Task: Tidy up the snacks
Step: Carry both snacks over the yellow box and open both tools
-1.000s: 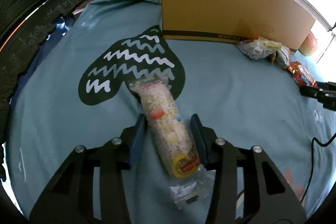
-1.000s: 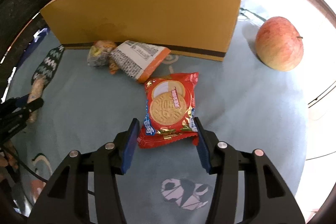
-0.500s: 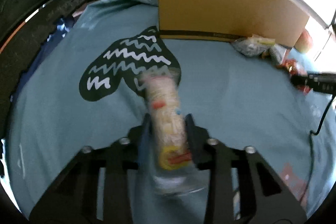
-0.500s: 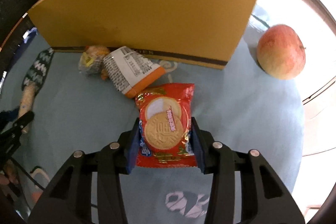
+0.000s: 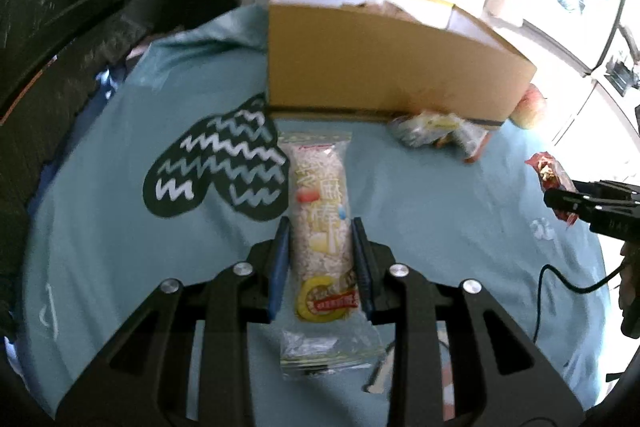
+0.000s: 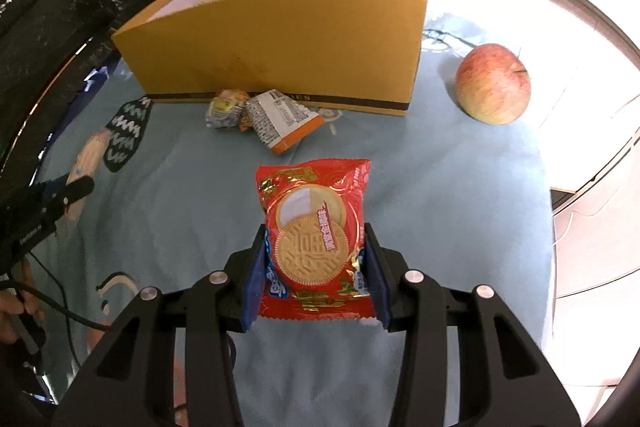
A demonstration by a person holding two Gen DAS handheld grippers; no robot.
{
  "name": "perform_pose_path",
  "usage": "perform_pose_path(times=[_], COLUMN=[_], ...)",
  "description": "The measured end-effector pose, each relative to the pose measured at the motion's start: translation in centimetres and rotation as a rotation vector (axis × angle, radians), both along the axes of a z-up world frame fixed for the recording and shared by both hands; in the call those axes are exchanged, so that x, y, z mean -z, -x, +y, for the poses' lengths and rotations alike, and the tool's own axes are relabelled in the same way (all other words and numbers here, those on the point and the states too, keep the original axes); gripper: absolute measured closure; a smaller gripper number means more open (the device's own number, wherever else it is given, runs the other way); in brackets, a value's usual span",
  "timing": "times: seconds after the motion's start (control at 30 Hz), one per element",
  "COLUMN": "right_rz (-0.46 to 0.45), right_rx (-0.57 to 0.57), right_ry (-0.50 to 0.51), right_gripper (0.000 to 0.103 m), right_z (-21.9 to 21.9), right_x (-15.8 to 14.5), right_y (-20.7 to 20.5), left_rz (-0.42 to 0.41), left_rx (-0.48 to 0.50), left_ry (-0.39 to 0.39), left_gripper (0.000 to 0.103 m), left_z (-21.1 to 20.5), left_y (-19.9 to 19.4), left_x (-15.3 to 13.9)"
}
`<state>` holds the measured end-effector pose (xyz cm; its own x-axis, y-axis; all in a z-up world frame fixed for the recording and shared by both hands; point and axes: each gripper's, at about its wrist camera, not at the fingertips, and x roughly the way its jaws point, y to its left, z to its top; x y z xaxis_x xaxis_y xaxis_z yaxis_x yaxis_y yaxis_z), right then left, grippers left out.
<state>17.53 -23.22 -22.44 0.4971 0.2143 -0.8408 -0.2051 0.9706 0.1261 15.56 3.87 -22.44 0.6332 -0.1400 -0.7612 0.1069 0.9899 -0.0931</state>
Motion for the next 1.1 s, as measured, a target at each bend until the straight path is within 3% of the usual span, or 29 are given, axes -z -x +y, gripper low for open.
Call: perform_pose_path(times=[0.3,0.53,0.67,0.83,1.0,1.03,1.07,1.1], right_rz=[-0.133,-0.354,-0.439,-0.446,-0.443,-0.446,-0.440,-0.409], right_rx=[0.010,-0.032,-0.047,-0.035,-0.017,-0.010,-0.006,-0.003], right_ry=[-0.032,-0.029,0.001,0.019,0.016,0.025,0.040,0.082], right_gripper=[0.058,0.058,0.058,0.058,0.058,0.058,0.057,0.037], right_z=[-1.2,-1.9,-2.0,-2.1,-1.2,-0.9,-0.6,-0.2], right_x=[-6.8,-17.4,-22.0,-23.4,-22.1,-21.7,-20.7,-19.3], right_y=[2.2,1.2,-1.7,-6.8,-11.1,-11.8,-13.1,-14.4], left_rz=[-0.112,-0.305,-0.342,-0.344,-0.298,-0.298,-0.295,-0.270], left_rx=[0.044,0.077,0.055,0.055,0.047,0.032,0.013,-0.042], left_ry=[0.025,0.064,0.084,0.062,0.105,0.099,0.089,0.084], left_gripper=[0.074,0.074,0.074,0.074,0.071,0.065,0.026,0.005], left_z=[-1.9,-3.8,-5.0,-7.2,-8.5,-8.6,-8.6,-8.4], left_y=[1.1,-2.4,-5.9,-9.8,-13.5,-14.3,-15.0,-16.5], left_x=[-5.9,-16.4,-20.5,-21.5,-20.0,-19.4,-18.7,-17.3])
